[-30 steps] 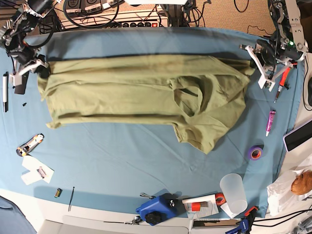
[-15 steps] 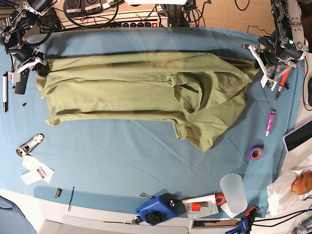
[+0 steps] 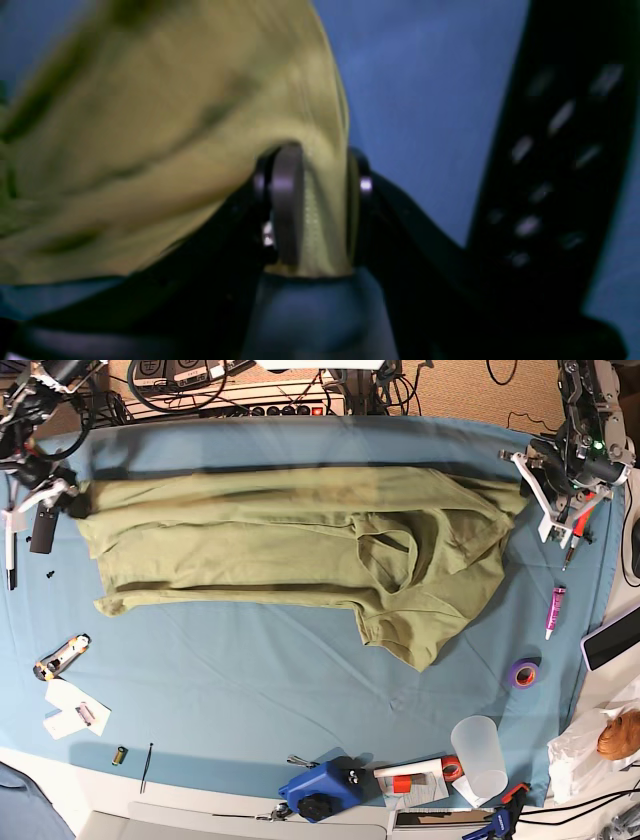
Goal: Layout the t-shirt on the table in an organized manner, then fold the t-shirt properly
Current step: 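Open both grippers and release the collar edge, then move the left gripper to the hem corner and grasp it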
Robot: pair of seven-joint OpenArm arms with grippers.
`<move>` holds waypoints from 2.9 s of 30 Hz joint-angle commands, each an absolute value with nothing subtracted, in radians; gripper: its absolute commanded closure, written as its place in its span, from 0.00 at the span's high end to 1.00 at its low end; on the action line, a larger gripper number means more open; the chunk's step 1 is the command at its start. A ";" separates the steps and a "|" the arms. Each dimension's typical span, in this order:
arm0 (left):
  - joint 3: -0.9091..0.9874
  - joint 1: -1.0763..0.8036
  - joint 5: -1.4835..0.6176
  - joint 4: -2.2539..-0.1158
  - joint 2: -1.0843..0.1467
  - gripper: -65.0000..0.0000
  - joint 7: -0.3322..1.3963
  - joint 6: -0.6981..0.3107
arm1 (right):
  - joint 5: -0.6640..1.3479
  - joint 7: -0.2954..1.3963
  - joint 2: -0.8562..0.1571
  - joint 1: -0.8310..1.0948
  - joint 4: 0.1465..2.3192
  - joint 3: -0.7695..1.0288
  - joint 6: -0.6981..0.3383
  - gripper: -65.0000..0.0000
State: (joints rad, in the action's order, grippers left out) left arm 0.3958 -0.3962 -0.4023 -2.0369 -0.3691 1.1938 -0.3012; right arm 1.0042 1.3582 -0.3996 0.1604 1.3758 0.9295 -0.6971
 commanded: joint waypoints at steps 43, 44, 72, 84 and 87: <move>0.402 -0.231 -0.306 -2.135 -0.385 0.34 0.835 -0.238 | 0.812 1.195 -0.448 -0.147 1.415 0.842 -0.693 0.23; 0.402 -0.212 -0.326 -2.108 -0.384 0.34 0.829 -0.248 | 0.800 1.192 -0.449 -0.151 1.415 0.833 -0.683 0.23; -0.159 0.453 -0.444 -1.317 -0.362 0.34 0.937 -0.406 | 0.403 1.064 -0.450 -0.169 1.415 0.649 -0.560 0.23; -0.160 0.511 -0.528 -1.169 -0.310 0.34 0.944 -0.472 | 0.402 1.063 -0.449 -0.169 1.415 0.649 -0.561 0.23; -0.160 0.523 -0.528 -1.169 -0.311 0.34 0.942 -0.472 | 0.402 1.063 -0.449 -0.169 1.415 0.649 -0.561 0.23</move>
State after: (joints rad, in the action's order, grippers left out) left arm -0.1642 0.4835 -0.5167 -1.1538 -0.3054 0.9607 -0.4683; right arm 0.3916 1.0874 -0.4213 -0.1516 1.3972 0.6449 -0.5606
